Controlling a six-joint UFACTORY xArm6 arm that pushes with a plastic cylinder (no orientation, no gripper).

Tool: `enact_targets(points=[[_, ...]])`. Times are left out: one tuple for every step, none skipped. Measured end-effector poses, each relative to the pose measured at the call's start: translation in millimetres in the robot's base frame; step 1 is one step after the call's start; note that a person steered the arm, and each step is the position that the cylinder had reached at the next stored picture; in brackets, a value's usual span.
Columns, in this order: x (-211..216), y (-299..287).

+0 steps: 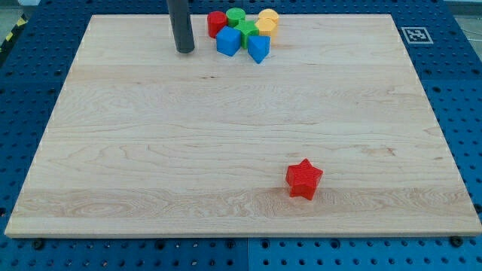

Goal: Move the blue cube into the blue triangle

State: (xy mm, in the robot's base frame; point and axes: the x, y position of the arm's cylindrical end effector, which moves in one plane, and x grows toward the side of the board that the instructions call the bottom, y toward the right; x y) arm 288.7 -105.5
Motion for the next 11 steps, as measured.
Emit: enact_targets(points=[[-2.8, 0.0], [-11.5, 5.7], [-11.5, 25.0], [-12.8, 15.5], [-21.7, 39.6], [-21.7, 61.3], [-21.0, 84.5], [-16.4, 100.4], [-5.2, 101.2], [-0.2, 101.2], [-0.2, 102.8]])
